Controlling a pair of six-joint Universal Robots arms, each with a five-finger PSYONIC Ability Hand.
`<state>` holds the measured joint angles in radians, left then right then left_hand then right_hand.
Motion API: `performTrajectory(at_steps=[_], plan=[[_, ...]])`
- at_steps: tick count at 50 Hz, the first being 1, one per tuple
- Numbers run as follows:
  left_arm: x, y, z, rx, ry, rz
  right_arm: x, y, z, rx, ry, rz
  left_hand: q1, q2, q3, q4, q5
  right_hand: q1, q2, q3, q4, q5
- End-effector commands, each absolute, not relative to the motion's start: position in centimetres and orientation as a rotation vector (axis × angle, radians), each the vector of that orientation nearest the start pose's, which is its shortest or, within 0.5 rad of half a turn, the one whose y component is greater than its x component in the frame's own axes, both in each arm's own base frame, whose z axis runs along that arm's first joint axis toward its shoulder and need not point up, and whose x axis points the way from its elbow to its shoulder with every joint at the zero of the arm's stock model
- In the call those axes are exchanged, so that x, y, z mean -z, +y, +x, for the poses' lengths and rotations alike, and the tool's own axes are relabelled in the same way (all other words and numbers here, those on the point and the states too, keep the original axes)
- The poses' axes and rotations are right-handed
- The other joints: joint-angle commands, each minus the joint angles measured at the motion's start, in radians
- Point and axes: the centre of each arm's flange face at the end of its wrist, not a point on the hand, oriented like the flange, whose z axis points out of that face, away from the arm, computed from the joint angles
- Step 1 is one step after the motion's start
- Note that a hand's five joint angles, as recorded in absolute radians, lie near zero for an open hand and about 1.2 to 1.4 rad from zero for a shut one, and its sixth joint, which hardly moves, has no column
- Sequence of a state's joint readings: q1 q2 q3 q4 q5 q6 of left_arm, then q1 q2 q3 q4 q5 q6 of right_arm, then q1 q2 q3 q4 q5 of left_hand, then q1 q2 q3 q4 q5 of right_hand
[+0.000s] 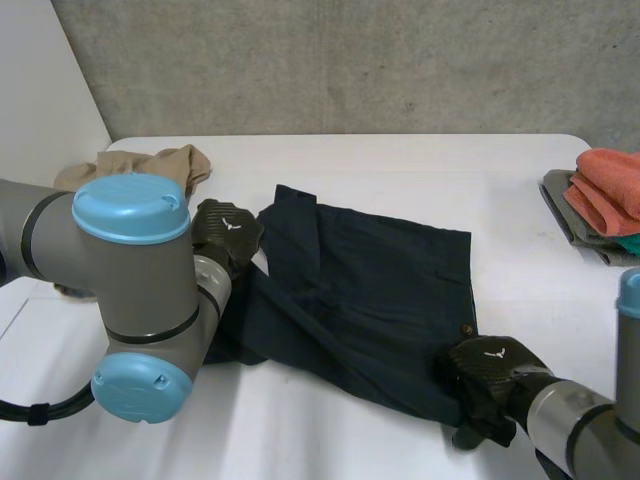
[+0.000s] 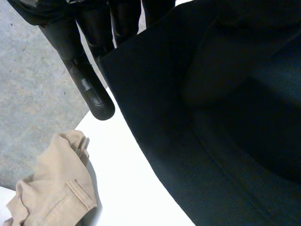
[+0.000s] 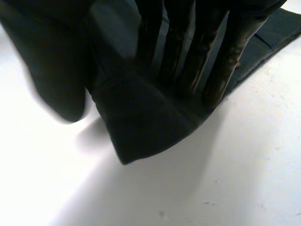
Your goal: Fold the laundry.
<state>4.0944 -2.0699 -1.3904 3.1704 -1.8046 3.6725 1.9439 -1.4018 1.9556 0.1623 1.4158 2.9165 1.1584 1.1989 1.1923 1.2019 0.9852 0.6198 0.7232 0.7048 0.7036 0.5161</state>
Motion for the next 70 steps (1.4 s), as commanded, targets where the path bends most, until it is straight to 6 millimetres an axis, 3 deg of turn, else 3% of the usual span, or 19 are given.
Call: performTrajectory(at_steps=[1,5,10,14,16,20,21,24,28,33,36,41,44,45,47,51,54,63,70], plan=[[-18.7,-24.7,-30.6,1.773,2.139,1.135,-15.5,-20.9,23.4,1.434,2.491,-0.892,0.238,0.197,0.204,0.194,0.237,0.777,0.673,0.691,0.693,0.706],[-18.4,-25.4,-31.0,1.78,2.126,1.133,-17.6,-23.4,24.4,1.653,2.38,-0.986,0.238,0.197,0.204,0.194,0.237,0.777,0.673,0.691,0.693,0.706],[-19.7,-29.1,-31.6,1.89,2.055,1.031,-20.9,-27.3,26.3,1.956,2.219,-1.16,0.238,0.197,0.204,0.194,0.237,0.777,0.673,0.691,0.693,0.706],[-25.0,-34.1,-32.4,2.11,1.749,0.892,-24.8,-32.0,29.0,2.33,2.053,-1.176,0.238,0.197,0.204,0.194,0.237,0.777,0.673,0.691,0.693,0.706],[-29.6,-35.9,-32.8,2.254,1.495,0.799,-26.7,-33.8,29.6,2.481,1.967,-1.138,0.238,0.197,0.204,0.194,0.237,0.777,0.673,0.691,0.693,0.706],[-37.4,-36.7,-33.6,2.543,1.06,0.59,-34.8,-36.8,32.2,2.964,1.372,-0.927,0.238,0.197,0.204,0.194,0.237,0.777,0.673,0.691,0.693,0.706],[-39.7,-36.6,-33.5,2.626,0.922,0.517,-35.6,-37.0,32.3,3.001,1.3,-0.904,0.238,0.197,0.204,0.194,0.237,0.777,0.673,0.691,0.693,0.706],[-42.2,-36.1,-33.4,2.728,0.771,0.417,-39.2,-36.9,32.9,3.165,0.922,-0.772,0.238,0.197,0.204,0.194,0.237,0.777,0.673,0.691,0.693,0.706],[-42.8,-35.5,-32.9,2.843,0.81,0.361,-40.5,-36.5,33.0,3.208,0.783,-0.687,0.238,0.197,0.204,0.194,0.237,0.777,0.673,0.691,0.693,0.706],[-39.6,-35.4,-32.3,2.855,1.012,0.396,-37.3,-36.7,33.1,3.092,0.954,-0.759,0.238,0.197,0.204,0.194,0.237,0.777,0.673,0.691,0.693,0.706],[-35.3,-35.5,-32.2,2.777,1.172,0.483,-34.9,-36.7,33.0,3.015,1.063,-0.804,0.238,0.197,0.204,0.194,0.237,0.777,0.673,0.691,0.693,0.706],[-28.1,-34.6,-32.1,2.609,1.444,0.633,-29.2,-36.6,32.6,2.861,1.303,-0.94,0.238,0.197,0.204,0.194,0.237,0.777,0.673,0.691,0.693,0.706],[-23.9,-33.3,-31.6,2.466,1.62,0.734,-24.8,-36.1,32.4,2.699,1.491,-1.06,0.238,0.197,0.204,0.194,0.237,0.777,0.673,0.691,0.693,0.706],[-23.1,-33.0,-31.4,2.433,1.659,0.751,-21.9,-35.7,32.1,2.588,1.613,-1.134,0.238,0.197,0.204,0.194,0.237,0.777,0.673,0.691,0.693,0.706],[-20.3,-31.8,-30.8,2.314,1.78,0.815,-19.8,-35.3,31.8,2.493,1.71,-1.191,0.238,0.197,0.204,0.194,0.237,0.777,0.673,0.691,0.693,0.706],[-17.3,-29.4,-30.4,2.151,1.922,0.915,-15.5,-32.7,30.6,2.187,1.97,-1.311,0.238,0.197,0.204,0.194,0.237,0.777,0.673,0.691,0.693,0.706],[-16.1,-26.8,-29.8,2.009,2.021,0.995,-14.5,-30.8,29.8,2.024,2.075,-1.363,0.238,0.197,0.204,0.194,0.237,0.777,0.673,0.691,0.693,0.706],[-17.6,-18.2,-27.4,1.765,2.143,1.192,-16.2,-25.2,27.0,1.785,2.217,-1.436,0.238,0.197,0.204,0.194,0.237,0.777,0.673,0.691,0.693,0.706],[-16.4,-14.2,-25.1,1.494,2.238,1.317,-16.9,-21.6,23.9,1.474,2.403,-1.488,0.238,0.197,0.204,0.194,0.237,0.777,0.673,0.691,0.693,0.706]])
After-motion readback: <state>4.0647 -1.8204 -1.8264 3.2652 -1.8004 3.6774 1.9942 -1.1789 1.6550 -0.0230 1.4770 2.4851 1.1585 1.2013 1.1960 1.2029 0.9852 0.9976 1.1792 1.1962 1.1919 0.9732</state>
